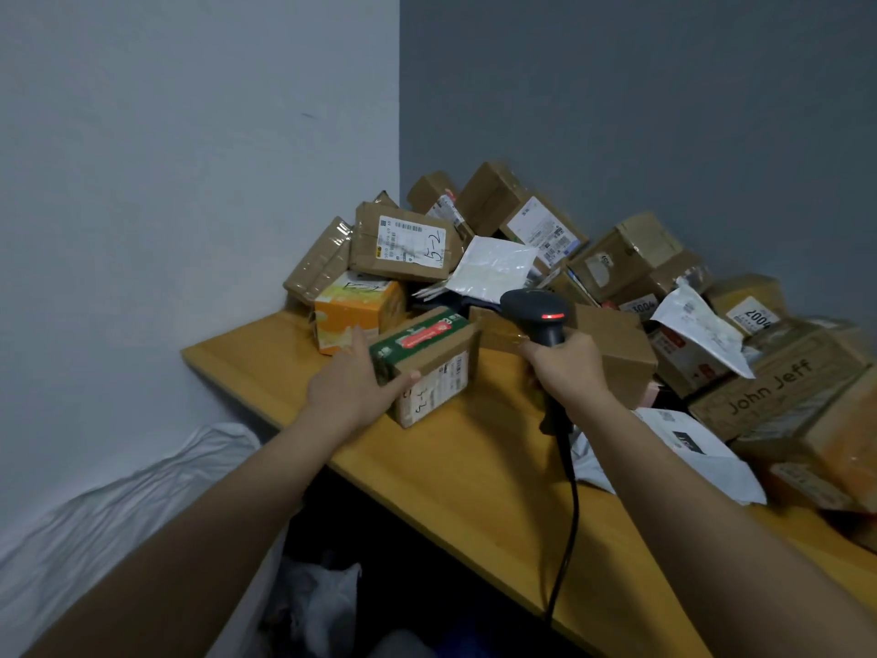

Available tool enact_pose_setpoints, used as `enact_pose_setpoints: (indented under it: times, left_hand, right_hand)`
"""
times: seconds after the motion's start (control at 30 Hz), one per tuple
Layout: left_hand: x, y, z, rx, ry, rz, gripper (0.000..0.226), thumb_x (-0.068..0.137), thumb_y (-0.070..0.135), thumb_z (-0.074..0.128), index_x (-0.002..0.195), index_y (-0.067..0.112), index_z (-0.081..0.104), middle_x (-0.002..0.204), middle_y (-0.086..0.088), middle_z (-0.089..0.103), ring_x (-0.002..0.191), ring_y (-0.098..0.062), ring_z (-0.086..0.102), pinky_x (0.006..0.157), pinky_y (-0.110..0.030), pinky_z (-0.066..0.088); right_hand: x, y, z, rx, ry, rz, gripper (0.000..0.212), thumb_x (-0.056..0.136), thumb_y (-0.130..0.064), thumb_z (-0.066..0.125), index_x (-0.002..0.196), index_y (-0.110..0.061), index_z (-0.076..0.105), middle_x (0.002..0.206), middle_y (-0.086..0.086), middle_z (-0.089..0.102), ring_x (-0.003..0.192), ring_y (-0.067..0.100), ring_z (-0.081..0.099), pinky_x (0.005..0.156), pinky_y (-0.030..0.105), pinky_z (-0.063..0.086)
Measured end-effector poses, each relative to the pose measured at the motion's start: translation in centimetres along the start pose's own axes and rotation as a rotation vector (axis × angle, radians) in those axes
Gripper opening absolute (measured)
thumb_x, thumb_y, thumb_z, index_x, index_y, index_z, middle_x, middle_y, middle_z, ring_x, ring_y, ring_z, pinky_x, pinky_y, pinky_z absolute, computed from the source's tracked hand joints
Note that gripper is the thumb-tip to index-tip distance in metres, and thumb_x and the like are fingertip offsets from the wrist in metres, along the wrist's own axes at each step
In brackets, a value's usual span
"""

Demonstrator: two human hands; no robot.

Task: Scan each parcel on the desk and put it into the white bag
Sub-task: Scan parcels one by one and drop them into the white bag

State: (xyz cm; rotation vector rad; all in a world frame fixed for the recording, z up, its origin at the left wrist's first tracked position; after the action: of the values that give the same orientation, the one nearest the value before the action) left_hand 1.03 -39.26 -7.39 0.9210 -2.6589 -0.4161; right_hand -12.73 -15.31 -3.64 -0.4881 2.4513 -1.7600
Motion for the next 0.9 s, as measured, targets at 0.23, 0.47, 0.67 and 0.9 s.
enact_pose_setpoints:
  times: [0.23,0.47,0.67,0.9]
  left_hand:
    - [2.4,6.0,-0.7,0.153,-0.035,0.259,0.088,0.085,0.077,0.035,0.153,0.026,0.017,0.161,-0.009,0.008,0.147,-0.030,0.005,0.119,-0.048,0.012]
    - [5.5,7.0,3.0,0.383,-0.273,0.237,0.074,0.090,0.075,0.020,0.152,0.042,-0.002,0.161,-0.015,0.004,0.146,-0.039,0.007,0.116,-0.053,0.010]
    - [4.3,5.7,0.4,0.340,-0.246,0.207,0.083,0.087,0.070,0.044,0.151,0.036,0.005,0.147,-0.013,0.037,0.133,-0.035,0.029,0.104,-0.047,0.031]
    - [1.4,-1.2,-1.4,-0.340,-0.187,-0.021,0.109,0.055,0.074,0.072,0.138,0.022,0.024,0.131,-0.007,0.050,0.121,-0.032,0.050,0.098,-0.051,0.046]
  right_hand:
    - [-1.4,0.5,0.5,-0.022,-0.013,0.017,0.011,0.084,-0.008,0.067,0.077,-0.010,0.059,0.068,0.008,0.060,0.053,0.015,0.055,0.038,0.016,0.039]
    - [-1.2,2.2,0.4,-0.023,-0.053,0.070,0.008,0.082,-0.009,0.069,0.087,-0.006,0.062,0.078,0.014,0.065,0.061,0.020,0.063,0.057,0.032,0.054]
    - [-2.0,3.3,1.0,0.015,-0.103,0.099,0.011,0.084,-0.007,0.068,0.092,-0.005,0.060,0.084,0.017,0.064,0.069,0.024,0.065,0.061,0.034,0.054]
    - [-4.2,2.9,0.8,0.099,-0.151,0.084,0.014,0.086,-0.007,0.070,0.094,-0.008,0.059,0.088,0.016,0.065,0.070,0.023,0.065,0.059,0.032,0.051]
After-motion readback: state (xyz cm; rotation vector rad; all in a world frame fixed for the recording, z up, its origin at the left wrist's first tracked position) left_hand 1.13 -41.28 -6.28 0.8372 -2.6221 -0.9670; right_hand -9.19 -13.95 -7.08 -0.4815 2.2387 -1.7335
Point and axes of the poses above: each hand's wrist, its own x-axis towards the middle knuckle, its own z-axis out of the palm, y = z × x, the point moved 9 cm from there along x, towards the middle knuckle
